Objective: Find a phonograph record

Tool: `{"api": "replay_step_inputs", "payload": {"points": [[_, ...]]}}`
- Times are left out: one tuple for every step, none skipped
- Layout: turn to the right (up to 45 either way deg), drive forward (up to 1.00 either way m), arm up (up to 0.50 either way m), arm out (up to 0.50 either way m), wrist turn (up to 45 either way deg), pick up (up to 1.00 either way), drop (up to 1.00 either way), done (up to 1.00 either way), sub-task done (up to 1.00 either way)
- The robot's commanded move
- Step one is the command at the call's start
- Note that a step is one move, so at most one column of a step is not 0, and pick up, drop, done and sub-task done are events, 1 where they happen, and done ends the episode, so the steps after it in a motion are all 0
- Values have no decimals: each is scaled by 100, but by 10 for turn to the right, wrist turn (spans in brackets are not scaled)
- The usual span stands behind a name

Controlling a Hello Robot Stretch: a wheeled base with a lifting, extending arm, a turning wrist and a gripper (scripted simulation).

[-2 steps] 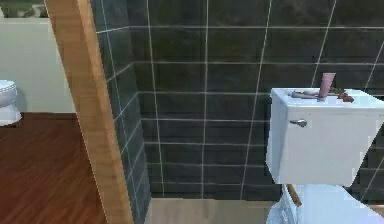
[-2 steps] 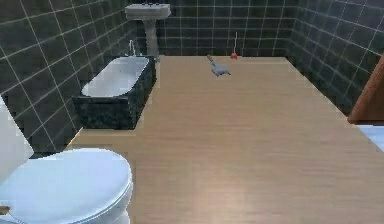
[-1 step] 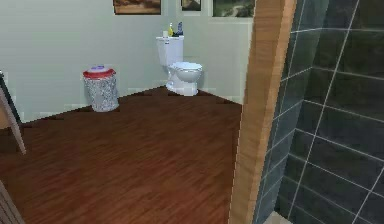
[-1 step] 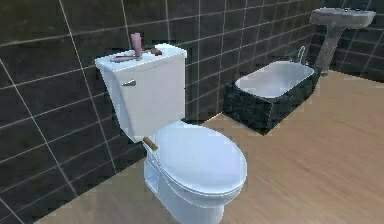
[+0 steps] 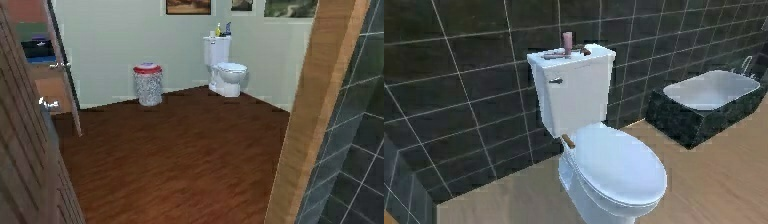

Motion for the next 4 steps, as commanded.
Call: {"api": "replay_step_inputs", "payload": {"points": [[0,30,0,0,0,0,0,0,0],[-210,0,0,0,0,0,0,0,0],[0,100,0,0,0,0,0,0,0],[-120,0,0,0,0,0,0,0,0]]}}
